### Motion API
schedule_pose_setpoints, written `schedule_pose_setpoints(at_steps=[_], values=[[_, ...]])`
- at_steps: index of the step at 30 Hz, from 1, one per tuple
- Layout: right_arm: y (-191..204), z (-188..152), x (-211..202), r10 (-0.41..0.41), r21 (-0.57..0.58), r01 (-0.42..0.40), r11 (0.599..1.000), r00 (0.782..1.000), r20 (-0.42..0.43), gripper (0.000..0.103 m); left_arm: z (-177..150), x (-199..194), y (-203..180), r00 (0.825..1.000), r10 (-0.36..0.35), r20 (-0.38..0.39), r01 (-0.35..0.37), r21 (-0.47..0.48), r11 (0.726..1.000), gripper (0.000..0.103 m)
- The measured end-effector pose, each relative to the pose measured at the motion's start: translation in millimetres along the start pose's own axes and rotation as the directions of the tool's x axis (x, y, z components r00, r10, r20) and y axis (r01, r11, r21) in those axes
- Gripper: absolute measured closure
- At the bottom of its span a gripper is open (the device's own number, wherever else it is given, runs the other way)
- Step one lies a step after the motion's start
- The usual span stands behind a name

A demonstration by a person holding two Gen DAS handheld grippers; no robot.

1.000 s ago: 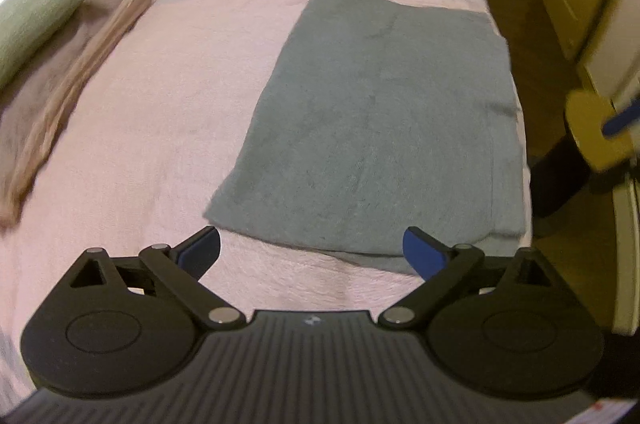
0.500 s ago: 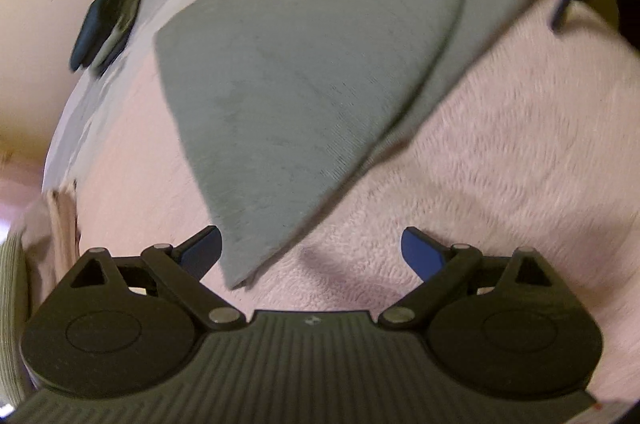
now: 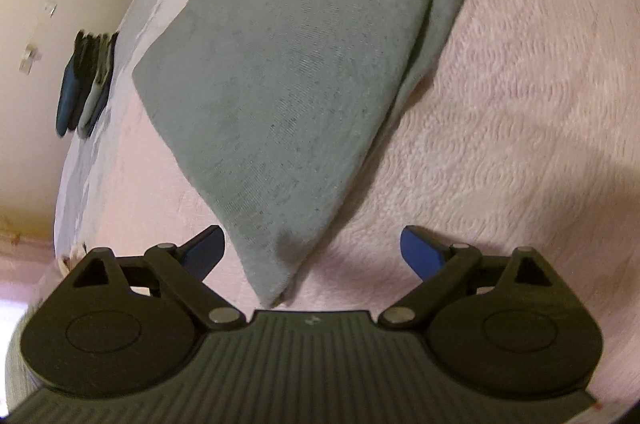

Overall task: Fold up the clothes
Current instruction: 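Grasp the folded cloth's edge with both grippers and lift it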

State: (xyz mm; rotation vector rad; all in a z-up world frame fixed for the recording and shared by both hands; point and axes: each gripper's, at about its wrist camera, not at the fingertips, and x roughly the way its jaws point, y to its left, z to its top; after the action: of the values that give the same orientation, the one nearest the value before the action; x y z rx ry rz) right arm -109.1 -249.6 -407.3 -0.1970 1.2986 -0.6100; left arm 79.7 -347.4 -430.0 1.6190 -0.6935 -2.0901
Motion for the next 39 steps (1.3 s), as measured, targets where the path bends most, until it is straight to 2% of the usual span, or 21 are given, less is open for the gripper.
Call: schedule_pose_setpoints(at_steps=[1, 3, 5, 11, 13, 15, 17, 18, 21, 22, 25, 30, 35, 39], values=[[-0.9, 0.7, -3.5, 0.008, 0.017, -0.008, 1.000, 1.000, 0.004, 0.096, 0.9, 1.2, 0.2, 1.000, -0.001, 0.003, 0.001, 0.018, 1.000, 0.010], [-6.4, 1.6, -11.9, 0.017, 0.064, -0.018, 0.998, 1.000, 0.010, 0.101, -1.8, 3.6, 1.6, 1.000, -0.009, 0.012, 0.008, 0.043, 0.999, 0.011], [-11.2, 2.5, -23.3, 0.033, 0.113, -0.035, 0.993, 0.999, 0.021, 0.102, -4.2, 7.6, 3.9, 1.000, -0.007, 0.017, 0.006, 0.066, 0.998, 0.012], [-46.0, 2.0, -58.2, 0.040, 0.245, -0.056, 0.968, 0.997, 0.072, 0.103, -5.4, 18.5, 13.4, 1.000, 0.018, 0.024, -0.021, 0.118, 0.993, 0.028], [-57.9, 3.6, -66.2, 0.027, 0.270, -0.048, 0.962, 0.996, 0.080, 0.103, -3.9, 20.4, 15.8, 1.000, 0.021, 0.023, -0.024, 0.138, 0.990, 0.037], [-68.8, 7.9, -71.0, 0.026, 0.277, -0.047, 0.960, 0.996, 0.081, 0.103, -3.1, 23.7, 20.3, 1.000, 0.018, 0.014, -0.020, 0.152, 0.988, 0.058], [-74.9, 12.0, -72.6, 0.030, 0.282, -0.050, 0.958, 0.997, 0.078, 0.103, -3.0, 24.6, 24.9, 1.000, 0.010, 0.006, -0.011, 0.153, 0.988, 0.066], [-76.9, 13.0, -73.3, 0.034, 0.283, -0.054, 0.958, 0.997, 0.076, 0.103, -3.1, 24.4, 27.5, 1.000, 0.002, 0.004, -0.003, 0.153, 0.988, 0.076], [-82.0, 13.9, -77.1, 0.049, 0.287, -0.067, 0.955, 0.996, 0.072, 0.103, -2.5, 20.4, 35.3, 1.000, -0.029, -0.005, 0.030, 0.156, 0.987, 0.092], [-84.3, 13.4, -79.5, 0.055, 0.294, -0.074, 0.953, 0.996, 0.072, 0.103, -1.8, 18.6, 38.8, 0.999, -0.040, -0.008, 0.041, 0.159, 0.986, 0.095], [-96.1, 10.5, -89.4, 0.057, 0.310, -0.078, 0.947, 0.995, 0.077, 0.103, 3.5, 11.7, 58.7, 0.998, -0.068, -0.017, 0.070, 0.143, 0.987, 0.096], [-140.6, 4.6, -106.7, 0.038, 0.373, -0.071, 0.925, 0.995, 0.095, 0.103, 27.1, -2.4, 122.8, 0.997, -0.078, -0.025, 0.080, 0.085, 0.993, 0.097], [-195.9, -9.3, -123.0, -0.001, 0.438, -0.046, 0.898, 0.994, 0.106, 0.103, 71.9, 0.8, 212.2, 0.997, -0.074, -0.022, 0.075, 0.049, 0.996, 0.097], [-249.5, -28.8, -121.3, -0.001, 0.502, -0.055, 0.863, 0.994, 0.109, 0.103, 114.2, 26.5, 268.4, 0.994, -0.103, -0.040, 0.105, 0.052, 0.993, 0.097]])
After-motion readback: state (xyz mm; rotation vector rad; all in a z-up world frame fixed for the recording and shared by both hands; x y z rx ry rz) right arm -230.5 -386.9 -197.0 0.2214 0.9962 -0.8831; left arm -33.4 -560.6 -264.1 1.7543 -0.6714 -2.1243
